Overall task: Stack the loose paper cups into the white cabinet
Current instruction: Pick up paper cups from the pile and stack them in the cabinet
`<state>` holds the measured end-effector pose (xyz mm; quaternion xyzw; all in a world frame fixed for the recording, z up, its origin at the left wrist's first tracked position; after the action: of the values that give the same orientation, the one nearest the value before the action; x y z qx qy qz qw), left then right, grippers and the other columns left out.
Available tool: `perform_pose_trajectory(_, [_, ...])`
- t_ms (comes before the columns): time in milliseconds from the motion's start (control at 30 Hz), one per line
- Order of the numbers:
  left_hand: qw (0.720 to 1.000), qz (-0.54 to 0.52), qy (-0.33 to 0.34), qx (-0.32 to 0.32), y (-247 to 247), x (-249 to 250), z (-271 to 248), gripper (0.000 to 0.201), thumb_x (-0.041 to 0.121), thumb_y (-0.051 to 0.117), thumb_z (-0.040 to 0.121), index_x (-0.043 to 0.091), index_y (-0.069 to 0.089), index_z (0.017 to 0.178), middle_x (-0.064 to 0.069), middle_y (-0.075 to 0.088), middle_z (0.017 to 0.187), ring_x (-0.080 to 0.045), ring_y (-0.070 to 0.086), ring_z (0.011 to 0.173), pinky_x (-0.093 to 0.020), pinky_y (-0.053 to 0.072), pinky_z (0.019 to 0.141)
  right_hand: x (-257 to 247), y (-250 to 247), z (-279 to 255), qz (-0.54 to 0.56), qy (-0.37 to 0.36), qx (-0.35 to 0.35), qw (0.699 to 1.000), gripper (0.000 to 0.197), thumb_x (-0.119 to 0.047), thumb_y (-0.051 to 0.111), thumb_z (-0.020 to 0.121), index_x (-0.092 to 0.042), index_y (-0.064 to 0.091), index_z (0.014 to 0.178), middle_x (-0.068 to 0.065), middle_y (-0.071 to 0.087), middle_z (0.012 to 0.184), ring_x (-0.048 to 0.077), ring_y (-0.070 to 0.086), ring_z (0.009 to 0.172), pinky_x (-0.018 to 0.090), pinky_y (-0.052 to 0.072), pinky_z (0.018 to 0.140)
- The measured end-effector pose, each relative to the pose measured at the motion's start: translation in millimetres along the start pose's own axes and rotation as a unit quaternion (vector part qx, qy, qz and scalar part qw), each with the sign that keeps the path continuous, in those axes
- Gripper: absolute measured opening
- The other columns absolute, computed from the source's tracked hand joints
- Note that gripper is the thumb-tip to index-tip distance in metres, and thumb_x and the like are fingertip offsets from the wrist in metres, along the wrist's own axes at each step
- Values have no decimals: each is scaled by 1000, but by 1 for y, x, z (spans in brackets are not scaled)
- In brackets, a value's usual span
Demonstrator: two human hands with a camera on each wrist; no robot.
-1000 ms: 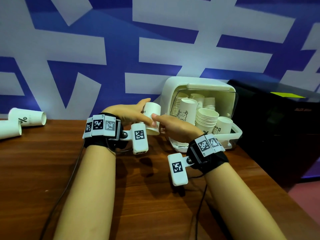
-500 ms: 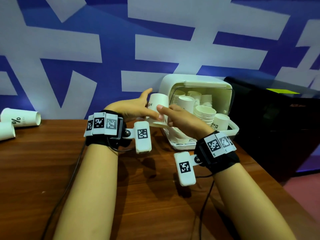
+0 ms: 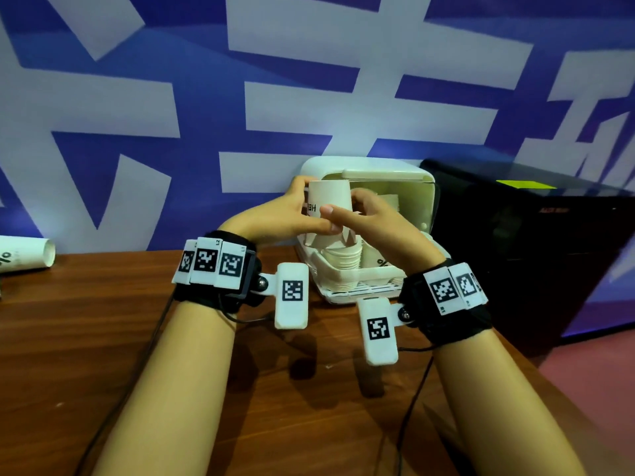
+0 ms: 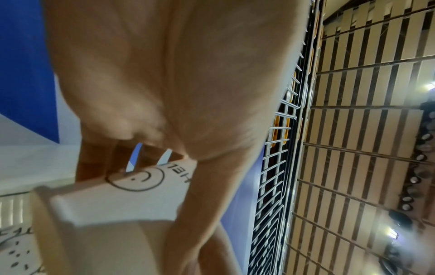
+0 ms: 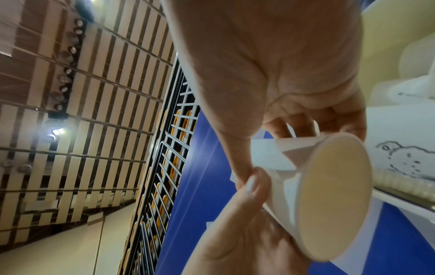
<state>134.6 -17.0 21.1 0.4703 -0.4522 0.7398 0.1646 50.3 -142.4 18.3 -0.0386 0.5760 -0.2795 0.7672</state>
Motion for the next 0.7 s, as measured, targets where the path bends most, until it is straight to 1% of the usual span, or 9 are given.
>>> perform_pose_trajectory(100, [999,-2,40,14,8,11,0,80,28,75,80,32,24,141,-1,49,133,-17,55,118,-43,45,104,-3,-16,-4,8,-1,17,1000,47,-27,74,84,-10,55,124,11,67,112,25,66,101,44,56,87])
perform_pose_trajectory(167, [997,17,63,30,14,17,1,79,29,73,82,31,25,144,0,47,136,-17,52,121,-41,46,103,-4,-26,-7,18,-4,12,1000,52,-21,75,82,-13,52,128,12,65,116,25,64,107,44,56,88])
perform_pose_trajectory(267, [994,26,93,48,26,22,6,76,33,71,83,31,27,145,2,46,140,-15,51,122,-40,48,101,-10,-45,-13,10,-12,-5,1000,54,-13,74,83,-18,50,130,9,65,116,23,62,110,33,56,89])
perform_pose_trajectory(333, [993,3,106,53,35,25,11,72,31,70,85,29,29,144,3,45,140,-12,53,121,-37,48,101,-10,-59,-16,18,-14,-7,1000,59,-9,73,82,-20,48,134,14,64,116,28,62,110,35,55,90])
perform_pose_trajectory(400, [991,-33,114,58,44,28,18,68,23,68,87,25,31,144,2,45,139,-7,55,116,-26,50,96,-6,-74,-19,32,-15,0,999,64,-10,76,79,-24,48,135,18,64,119,32,62,111,42,54,93])
perform_pose_trajectory(467, [989,-49,122,62,53,38,27,64,16,65,90,25,31,143,4,46,133,1,53,110,-11,49,84,0,-89,-21,34,-18,16,999,65,-11,78,76,-28,50,132,15,63,123,30,62,112,48,52,95])
perform_pose_trajectory(500, [989,-54,127,57,57,44,32,62,14,63,91,25,31,143,2,48,132,0,52,110,-10,48,83,3,-96,-21,33,-20,27,999,64,-8,77,78,-27,50,132,14,61,125,29,62,112,49,52,95])
perform_pose_trajectory(600, [988,-47,142,35,73,60,48,58,11,60,92,25,33,141,-5,52,132,-16,53,121,-28,47,100,12,-117,-24,37,-26,60,997,64,3,71,80,-21,46,134,12,57,129,23,61,109,41,51,97])
perform_pose_trajectory(700, [988,-8,151,38,89,69,66,50,11,59,92,27,41,136,-3,51,132,-19,53,120,-42,44,104,22,-133,-28,35,-33,86,995,67,9,70,78,-16,45,134,9,54,133,21,58,115,34,51,97])
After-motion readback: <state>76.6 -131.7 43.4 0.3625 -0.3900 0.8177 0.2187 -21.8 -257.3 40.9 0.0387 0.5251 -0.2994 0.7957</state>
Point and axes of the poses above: each hand's wrist, its own z-axis towards the middle knuckle, its own y-axis out of the palm, x = y × z, the point moved 4 cm from there along z, towards the middle knuckle
